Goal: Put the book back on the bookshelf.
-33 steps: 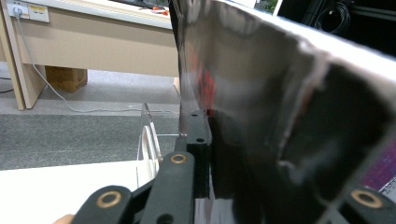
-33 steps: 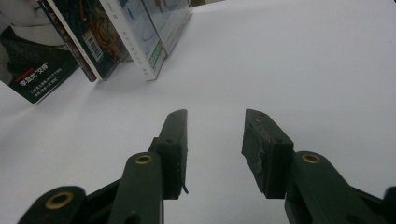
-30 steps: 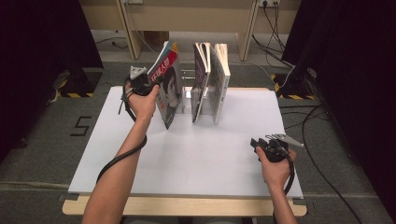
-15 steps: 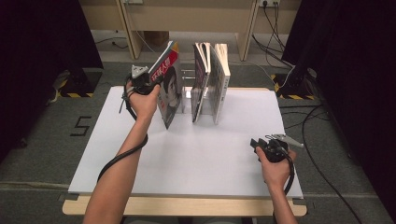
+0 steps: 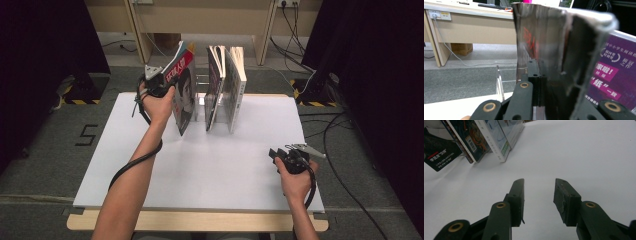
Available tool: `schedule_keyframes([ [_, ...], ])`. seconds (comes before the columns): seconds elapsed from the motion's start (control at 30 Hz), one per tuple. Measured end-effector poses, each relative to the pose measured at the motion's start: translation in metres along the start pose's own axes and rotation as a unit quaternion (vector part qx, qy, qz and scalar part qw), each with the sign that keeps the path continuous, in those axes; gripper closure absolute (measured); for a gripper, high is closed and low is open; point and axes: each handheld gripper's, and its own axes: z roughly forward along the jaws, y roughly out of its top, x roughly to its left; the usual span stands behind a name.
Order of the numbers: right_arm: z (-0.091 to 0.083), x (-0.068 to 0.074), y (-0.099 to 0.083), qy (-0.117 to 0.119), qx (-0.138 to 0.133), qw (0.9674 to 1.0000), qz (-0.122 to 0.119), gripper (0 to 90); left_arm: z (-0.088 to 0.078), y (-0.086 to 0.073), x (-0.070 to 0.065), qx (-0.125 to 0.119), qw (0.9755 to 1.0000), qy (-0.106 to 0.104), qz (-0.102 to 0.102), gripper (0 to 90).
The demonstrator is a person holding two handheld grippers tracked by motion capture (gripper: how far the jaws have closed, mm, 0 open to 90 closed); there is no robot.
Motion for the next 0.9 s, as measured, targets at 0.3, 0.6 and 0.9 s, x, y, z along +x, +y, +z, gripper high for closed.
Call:
schedule_keyframes([
  [0.3, 0.0, 0.0, 0.0, -0.001, 0.0, 1.0, 0.004, 60.8, 0.003, 0.006, -0.006, -0.011, 0.9999, -0.001, 0.01, 86.4],
  [0.6, 0.0, -0.001, 0.0, 0.001, -0.001, 1.0, -0.001, 60.8, 0.007, 0.006, -0.002, -0.02, 0.9991, 0.022, 0.031, 86.4],
  [0.9, 0.001, -0.001, -0.001, 0.0, 0.002, 1.0, 0.0, 60.8, 0.007, -0.008, 0.007, -0.022, 0.9973, 0.049, 0.05, 86.3],
])
